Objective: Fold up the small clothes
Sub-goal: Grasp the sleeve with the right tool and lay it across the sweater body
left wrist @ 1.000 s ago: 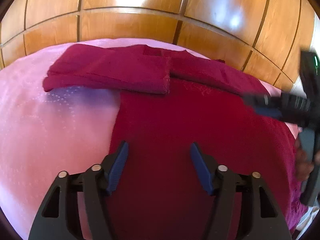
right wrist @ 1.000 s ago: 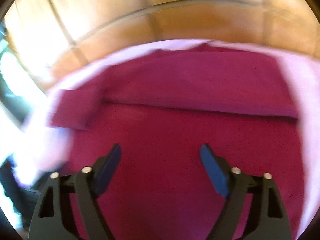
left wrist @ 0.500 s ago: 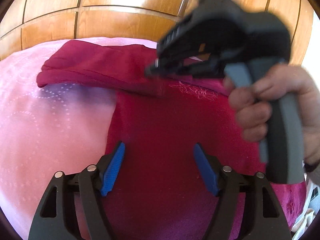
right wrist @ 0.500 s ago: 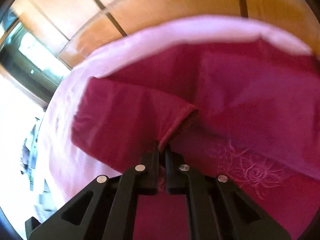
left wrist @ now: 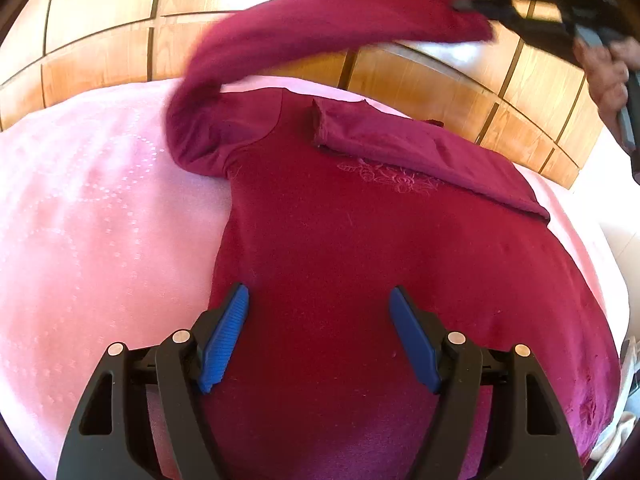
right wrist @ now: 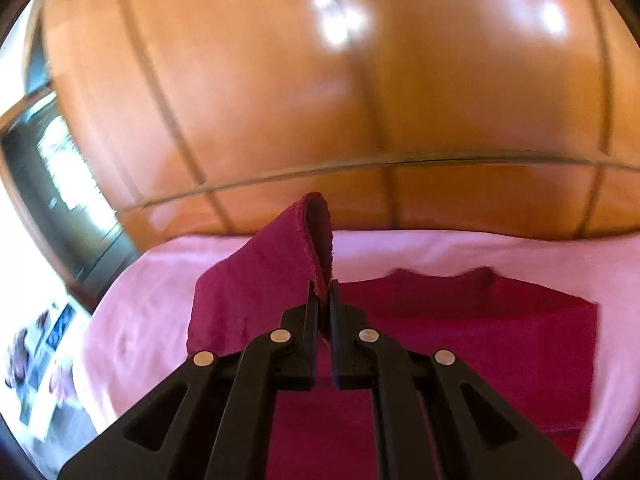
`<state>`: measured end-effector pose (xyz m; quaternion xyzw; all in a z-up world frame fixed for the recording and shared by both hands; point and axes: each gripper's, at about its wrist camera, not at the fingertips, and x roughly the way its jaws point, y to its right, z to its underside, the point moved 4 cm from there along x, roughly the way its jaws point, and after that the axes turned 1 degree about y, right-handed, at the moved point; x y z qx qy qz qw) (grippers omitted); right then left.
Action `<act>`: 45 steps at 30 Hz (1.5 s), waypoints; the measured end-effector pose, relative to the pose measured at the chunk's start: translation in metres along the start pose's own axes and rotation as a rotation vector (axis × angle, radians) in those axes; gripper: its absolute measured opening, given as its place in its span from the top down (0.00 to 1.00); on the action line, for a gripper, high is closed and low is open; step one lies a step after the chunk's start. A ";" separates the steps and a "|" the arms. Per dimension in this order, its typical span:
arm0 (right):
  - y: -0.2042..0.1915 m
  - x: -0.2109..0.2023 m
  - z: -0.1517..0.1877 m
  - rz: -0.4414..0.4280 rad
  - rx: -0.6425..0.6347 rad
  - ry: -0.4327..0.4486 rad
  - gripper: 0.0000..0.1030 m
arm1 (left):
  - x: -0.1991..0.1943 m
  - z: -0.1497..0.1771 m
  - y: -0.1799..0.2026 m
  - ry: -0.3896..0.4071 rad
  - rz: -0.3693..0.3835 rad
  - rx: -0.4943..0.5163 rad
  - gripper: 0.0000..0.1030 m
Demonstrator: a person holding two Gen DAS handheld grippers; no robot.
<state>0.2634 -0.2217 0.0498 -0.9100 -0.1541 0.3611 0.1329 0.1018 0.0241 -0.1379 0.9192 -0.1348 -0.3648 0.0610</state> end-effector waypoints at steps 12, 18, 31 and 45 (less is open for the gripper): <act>0.181 0.001 0.062 0.224 0.347 -0.113 0.96 | 0.004 -0.001 0.002 -0.013 -0.015 0.013 0.30; 0.209 0.000 0.093 0.224 0.437 -0.151 0.96 | -0.004 -0.018 0.000 -0.069 0.004 -0.028 0.30; 0.208 -0.010 0.102 0.244 0.407 -0.154 0.96 | 0.008 -0.106 -0.009 0.009 0.057 -0.154 0.32; 0.205 -0.028 0.101 0.274 0.350 -0.104 0.69 | 0.081 -0.109 0.004 -0.129 0.022 -0.065 0.32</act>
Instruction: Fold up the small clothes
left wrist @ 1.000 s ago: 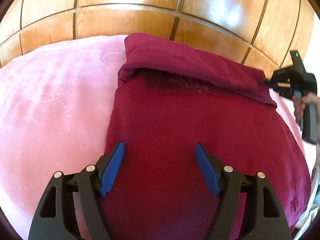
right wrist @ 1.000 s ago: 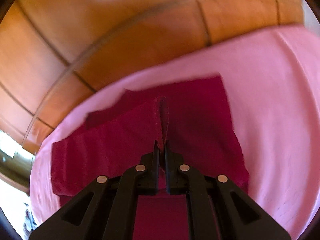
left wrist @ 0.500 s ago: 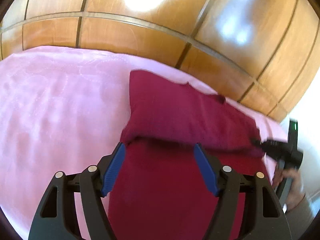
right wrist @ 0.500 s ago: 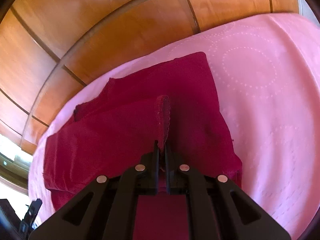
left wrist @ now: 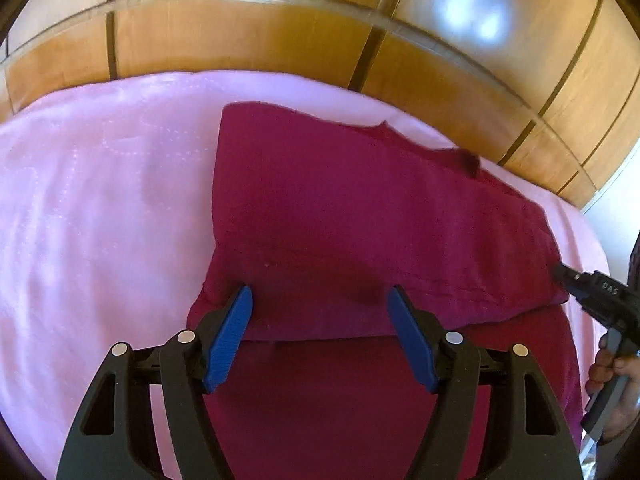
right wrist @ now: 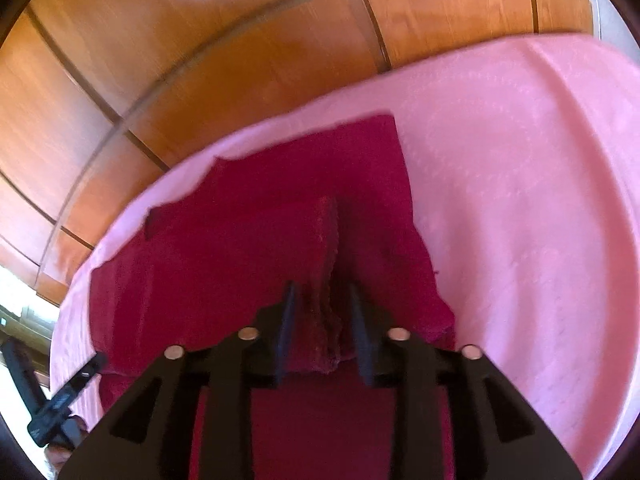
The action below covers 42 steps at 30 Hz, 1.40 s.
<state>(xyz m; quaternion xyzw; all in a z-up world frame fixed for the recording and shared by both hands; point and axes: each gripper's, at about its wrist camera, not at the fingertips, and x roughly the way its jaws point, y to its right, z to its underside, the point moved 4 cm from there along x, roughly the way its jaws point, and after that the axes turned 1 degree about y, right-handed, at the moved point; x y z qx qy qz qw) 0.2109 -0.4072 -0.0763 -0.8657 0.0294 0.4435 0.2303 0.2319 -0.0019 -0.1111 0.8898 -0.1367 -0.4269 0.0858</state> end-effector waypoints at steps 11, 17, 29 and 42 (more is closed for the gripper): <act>-0.056 0.023 0.000 0.017 -0.179 0.030 0.58 | -0.013 -0.057 0.005 0.155 0.031 -0.010 0.36; -0.049 0.062 0.008 0.109 -0.278 0.035 0.44 | 0.061 -0.057 -0.024 0.057 -0.103 -0.034 0.49; -0.049 0.060 0.016 0.098 -0.296 0.067 0.36 | 0.024 -0.021 0.003 0.086 -0.136 0.087 0.47; -0.062 0.063 0.020 0.102 -0.351 0.041 0.07 | -0.014 0.004 0.014 0.131 -0.182 0.067 0.42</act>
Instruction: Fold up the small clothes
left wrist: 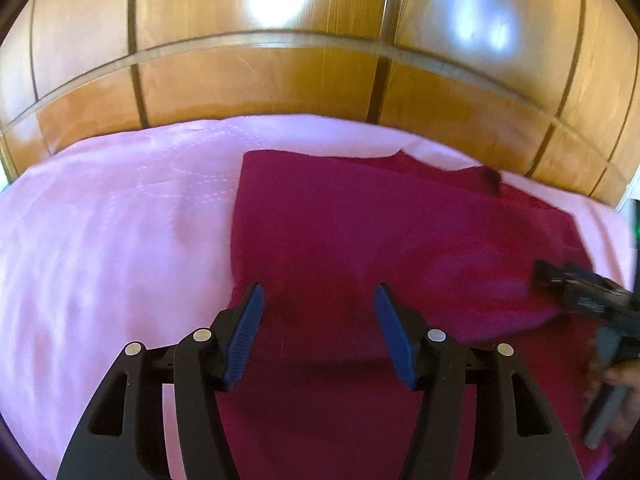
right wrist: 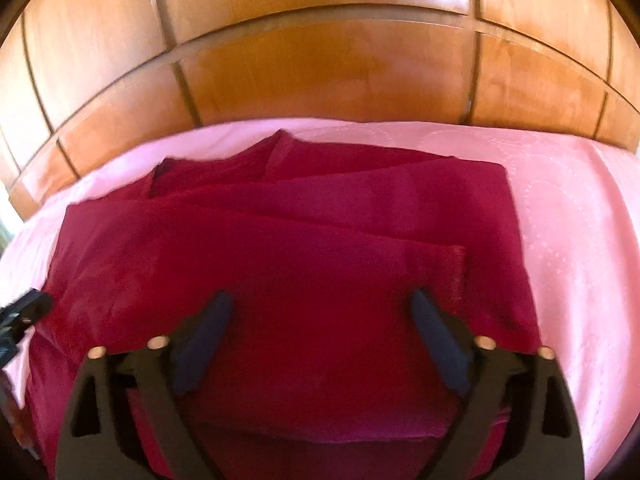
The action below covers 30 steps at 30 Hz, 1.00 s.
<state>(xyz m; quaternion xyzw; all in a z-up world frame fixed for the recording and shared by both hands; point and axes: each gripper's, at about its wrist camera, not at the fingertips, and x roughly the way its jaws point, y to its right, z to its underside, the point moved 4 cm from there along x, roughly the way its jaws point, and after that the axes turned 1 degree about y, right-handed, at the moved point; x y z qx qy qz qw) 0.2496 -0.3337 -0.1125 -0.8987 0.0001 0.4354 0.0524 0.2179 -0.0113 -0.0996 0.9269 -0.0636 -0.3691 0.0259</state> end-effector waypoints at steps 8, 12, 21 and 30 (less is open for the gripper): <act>-0.008 -0.041 0.012 0.011 0.018 -0.010 0.02 | -0.072 0.026 -0.006 0.067 0.013 -0.022 0.32; -0.007 -0.066 0.042 -0.025 0.084 -0.060 0.02 | -0.093 0.043 -0.014 0.069 0.020 -0.059 0.32; -0.005 -0.115 0.124 -0.051 0.086 -0.112 0.02 | -0.119 0.087 -0.023 0.036 0.008 -0.050 0.32; -0.005 -0.154 0.160 -0.073 0.020 -0.135 0.02 | -0.127 0.127 -0.041 -0.018 -0.026 -0.055 0.32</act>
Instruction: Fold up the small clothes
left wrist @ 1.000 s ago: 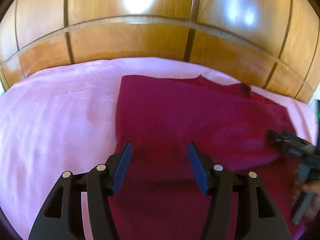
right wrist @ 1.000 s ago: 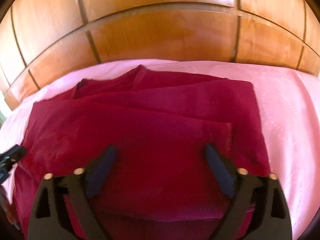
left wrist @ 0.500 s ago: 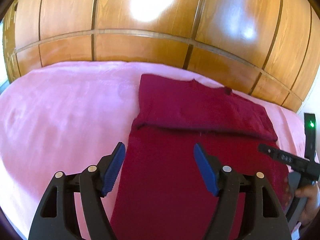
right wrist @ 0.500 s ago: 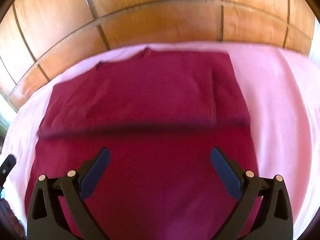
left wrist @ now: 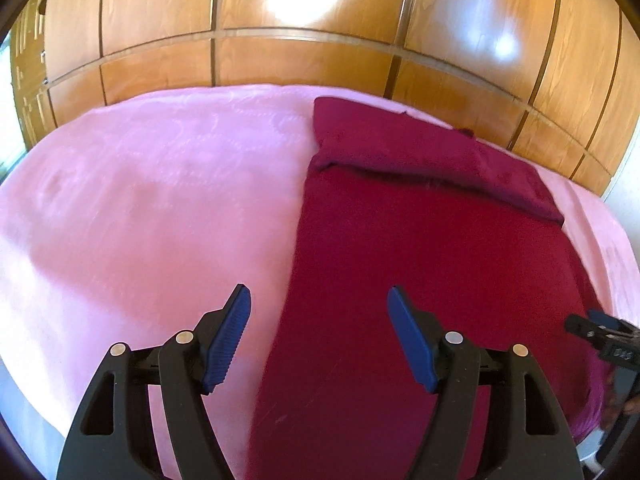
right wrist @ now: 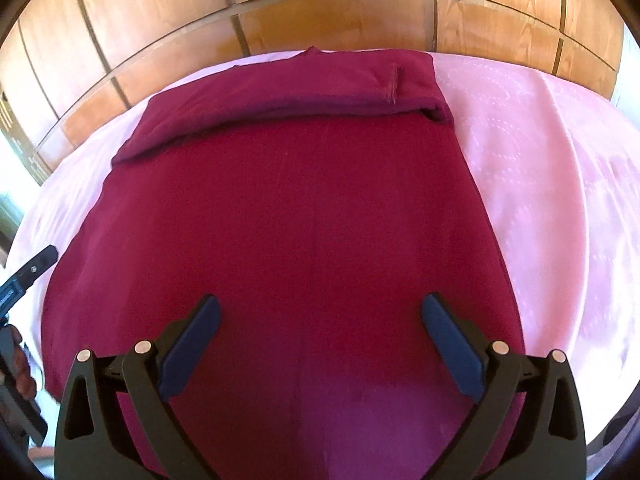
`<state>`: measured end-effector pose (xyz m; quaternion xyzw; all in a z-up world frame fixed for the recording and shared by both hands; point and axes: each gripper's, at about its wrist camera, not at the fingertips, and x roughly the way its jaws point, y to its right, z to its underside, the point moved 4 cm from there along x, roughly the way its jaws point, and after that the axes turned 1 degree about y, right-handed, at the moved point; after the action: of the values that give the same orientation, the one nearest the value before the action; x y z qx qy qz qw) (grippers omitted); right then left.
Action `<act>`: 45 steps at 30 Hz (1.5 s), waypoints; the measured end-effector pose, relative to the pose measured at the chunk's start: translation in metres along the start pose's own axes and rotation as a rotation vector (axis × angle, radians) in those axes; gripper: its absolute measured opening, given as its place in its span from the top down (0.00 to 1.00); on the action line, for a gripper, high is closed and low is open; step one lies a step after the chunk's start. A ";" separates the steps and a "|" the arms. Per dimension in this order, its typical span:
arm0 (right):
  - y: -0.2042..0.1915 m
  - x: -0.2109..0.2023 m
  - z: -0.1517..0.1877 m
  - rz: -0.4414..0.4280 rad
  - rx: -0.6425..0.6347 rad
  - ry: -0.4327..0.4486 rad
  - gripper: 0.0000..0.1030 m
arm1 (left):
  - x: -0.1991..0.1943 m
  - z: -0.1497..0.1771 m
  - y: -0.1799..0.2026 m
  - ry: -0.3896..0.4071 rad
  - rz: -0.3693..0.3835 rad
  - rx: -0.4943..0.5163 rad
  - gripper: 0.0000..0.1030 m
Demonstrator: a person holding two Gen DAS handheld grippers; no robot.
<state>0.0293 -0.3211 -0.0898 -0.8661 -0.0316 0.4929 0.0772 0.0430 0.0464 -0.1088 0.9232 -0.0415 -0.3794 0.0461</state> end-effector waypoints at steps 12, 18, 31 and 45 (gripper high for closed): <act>0.063 -0.050 0.026 0.056 0.164 0.030 0.13 | -0.021 0.052 -0.023 -0.088 0.044 0.001 0.42; 0.081 -0.055 0.059 0.028 0.214 -0.069 0.48 | -0.039 0.078 -0.021 -0.173 0.146 0.047 0.64; 0.058 -0.101 0.011 -0.201 0.159 0.024 0.92 | -0.069 0.026 -0.006 -0.118 0.393 0.008 0.97; 0.106 -0.004 -0.089 -0.213 0.450 0.077 0.88 | 0.043 -0.073 -0.003 -0.141 0.339 -0.151 0.96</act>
<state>0.1015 -0.4349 -0.0594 -0.8371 -0.0093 0.4431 0.3208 0.1249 0.0487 -0.0874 0.8681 -0.1709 -0.4318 0.1757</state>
